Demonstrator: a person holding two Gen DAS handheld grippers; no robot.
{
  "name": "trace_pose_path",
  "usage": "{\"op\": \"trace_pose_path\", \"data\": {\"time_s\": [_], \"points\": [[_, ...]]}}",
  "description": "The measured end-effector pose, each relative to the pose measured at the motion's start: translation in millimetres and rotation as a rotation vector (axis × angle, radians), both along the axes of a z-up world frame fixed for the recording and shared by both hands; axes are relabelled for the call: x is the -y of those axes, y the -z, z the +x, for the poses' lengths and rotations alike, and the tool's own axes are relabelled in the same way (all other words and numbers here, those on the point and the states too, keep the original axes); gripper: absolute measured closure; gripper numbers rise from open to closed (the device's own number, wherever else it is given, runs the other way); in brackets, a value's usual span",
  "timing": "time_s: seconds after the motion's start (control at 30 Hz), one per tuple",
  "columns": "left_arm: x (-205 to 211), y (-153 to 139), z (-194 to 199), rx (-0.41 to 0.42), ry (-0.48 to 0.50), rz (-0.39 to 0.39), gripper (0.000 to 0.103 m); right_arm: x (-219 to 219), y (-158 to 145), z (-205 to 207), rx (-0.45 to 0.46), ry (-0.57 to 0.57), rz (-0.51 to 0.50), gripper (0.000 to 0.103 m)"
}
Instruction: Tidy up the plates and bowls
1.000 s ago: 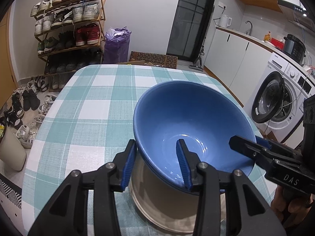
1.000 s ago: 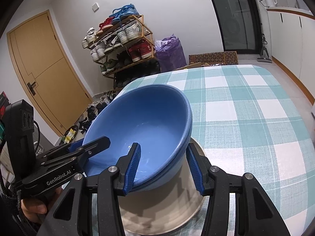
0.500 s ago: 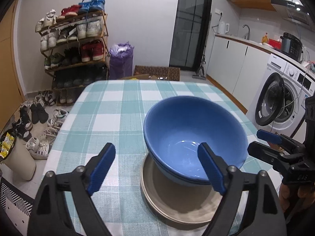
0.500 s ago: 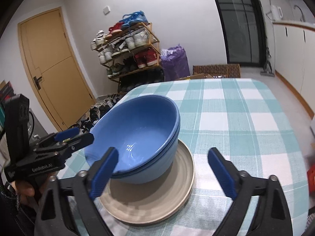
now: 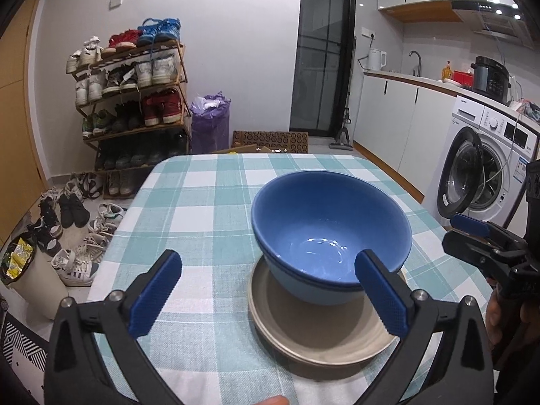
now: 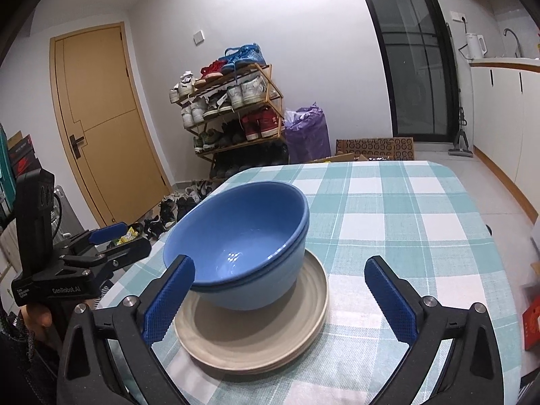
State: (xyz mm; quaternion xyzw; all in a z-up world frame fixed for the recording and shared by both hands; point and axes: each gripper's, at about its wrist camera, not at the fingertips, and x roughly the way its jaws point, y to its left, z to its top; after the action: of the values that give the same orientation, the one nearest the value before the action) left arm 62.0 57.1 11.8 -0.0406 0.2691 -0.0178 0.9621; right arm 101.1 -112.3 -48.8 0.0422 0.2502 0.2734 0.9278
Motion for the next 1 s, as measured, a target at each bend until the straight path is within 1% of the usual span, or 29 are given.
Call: {"op": "trace_pose_path", "data": {"time_s": [0.1,0.2,0.3,0.47,0.57,0.63,0.73,0.83,1.0], "points": [[-1.3,2.8,-8.3,0.018,-0.012,0.004,0.000,5.2,4.9,-5.5,-0.004,0.008,0.005,0.001],[-1.0,7.2,-17.3,0.035,-0.028,0.016,0.000,9.1,10.9,-10.3,-0.026,0.003,0.011,0.001],[-0.3,11.7,-27.7,0.071,-0.029,0.022,0.000,11.1,16.0,-16.9,-0.015,0.001,0.009,0.001],[1.7,21.2,-41.4,0.103,-0.033,0.037,0.000,15.4,21.3,-32.1,0.035,0.001,0.005,0.001],[4.8,24.7,-49.6,0.135,-0.056,0.066,0.000,19.9,24.5,-40.9,0.057,0.002,0.026,0.001],[6.7,26.5,-54.1,0.150,-0.064,0.090,0.000,21.2,27.1,-47.7,0.090,0.010,0.022,0.001],[5.8,28.5,-60.6,0.166,-0.051,0.073,0.000,24.8,31.7,-60.6,0.145,0.033,0.031,0.001],[5.8,29.7,-67.8,0.188,-0.043,0.059,0.000,28.6,35.5,-69.4,0.169,0.042,0.050,0.001],[7.6,33.7,-73.5,0.201,-0.037,0.049,0.000,32.1,36.8,-78.2,0.185,0.036,0.048,0.001]]}}
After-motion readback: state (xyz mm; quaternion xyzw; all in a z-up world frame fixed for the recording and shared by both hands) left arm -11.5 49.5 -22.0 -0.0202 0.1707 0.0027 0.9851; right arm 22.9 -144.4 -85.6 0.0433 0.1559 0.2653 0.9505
